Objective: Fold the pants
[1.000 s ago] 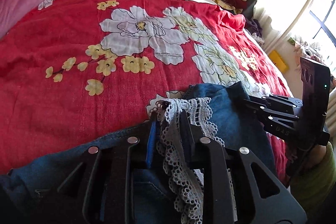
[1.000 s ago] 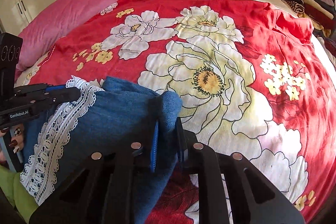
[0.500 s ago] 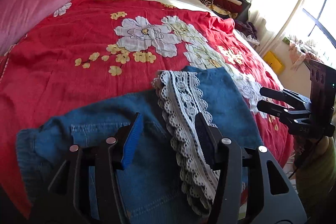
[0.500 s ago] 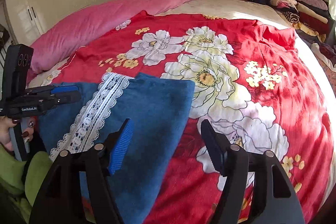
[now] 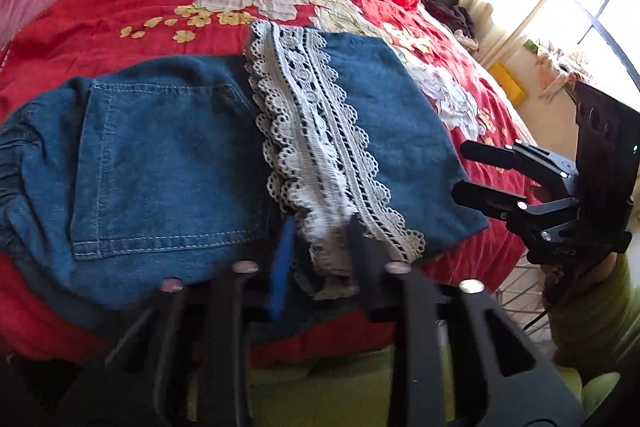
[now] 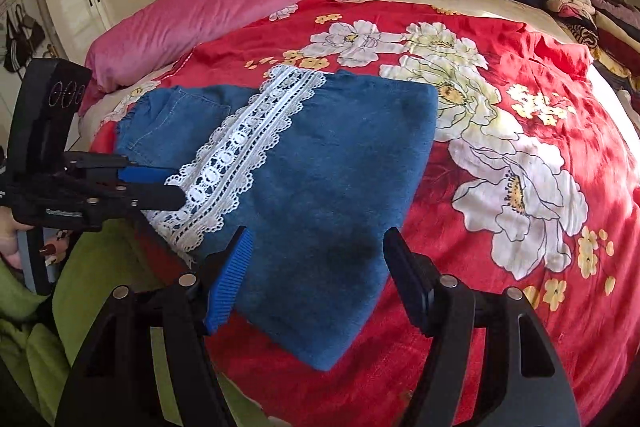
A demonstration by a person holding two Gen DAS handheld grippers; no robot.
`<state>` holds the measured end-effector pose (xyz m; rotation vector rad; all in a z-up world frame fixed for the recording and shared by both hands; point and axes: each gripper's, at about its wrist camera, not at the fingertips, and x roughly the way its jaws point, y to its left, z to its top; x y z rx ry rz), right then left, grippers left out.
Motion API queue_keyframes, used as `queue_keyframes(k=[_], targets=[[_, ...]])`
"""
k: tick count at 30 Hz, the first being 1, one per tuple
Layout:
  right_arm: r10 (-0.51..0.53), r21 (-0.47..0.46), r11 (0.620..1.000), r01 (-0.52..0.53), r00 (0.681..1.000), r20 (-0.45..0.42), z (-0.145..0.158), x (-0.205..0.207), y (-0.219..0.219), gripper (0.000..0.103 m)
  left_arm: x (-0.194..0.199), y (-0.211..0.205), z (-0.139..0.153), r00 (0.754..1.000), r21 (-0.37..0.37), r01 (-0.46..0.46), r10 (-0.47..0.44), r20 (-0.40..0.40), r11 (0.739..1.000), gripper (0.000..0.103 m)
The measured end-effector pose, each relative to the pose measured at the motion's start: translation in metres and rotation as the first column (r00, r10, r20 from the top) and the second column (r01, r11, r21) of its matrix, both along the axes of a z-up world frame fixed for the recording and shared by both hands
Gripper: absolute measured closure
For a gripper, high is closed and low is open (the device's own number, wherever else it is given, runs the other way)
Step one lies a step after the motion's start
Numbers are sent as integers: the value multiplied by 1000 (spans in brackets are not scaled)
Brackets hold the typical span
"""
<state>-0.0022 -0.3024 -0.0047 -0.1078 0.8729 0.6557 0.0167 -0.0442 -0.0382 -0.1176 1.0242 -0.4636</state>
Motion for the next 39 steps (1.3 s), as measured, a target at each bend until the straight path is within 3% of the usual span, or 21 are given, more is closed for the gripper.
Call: queue_keyframes(k=[4,7,12,27,30,36,39], targets=[[30,15,999,-30,999,23,7,-7,5,37,-12,-8,-6,999,96,36,-36,3,995,96],[47,0,999,-47,999,17,3,-9,7,37,-14,-1,-8,1000,98,27,-28,2,995,95],[-3,-121,993,-2,999,-46,-26,-2,5,40,-14,-2,-8,1000,103,22,-23,7,994,92],[-39,-91,995,33,997,-62,-14,-3,1,38,-18,8,8,998,114,-24,16,68,993,62],[-44,-97,994,40,998,-40,-6,-4,2,29,-20,11,13,996,110,-33,24,81,993,57],[-46,-96,994,47,999,5,9,-8,4,29,-23,19,25,992,111,-64,51,117,992,46],[-51,-96,994,53,998,22,15,-9,4,19,-25,22,30,989,115,-80,64,135,990,37]])
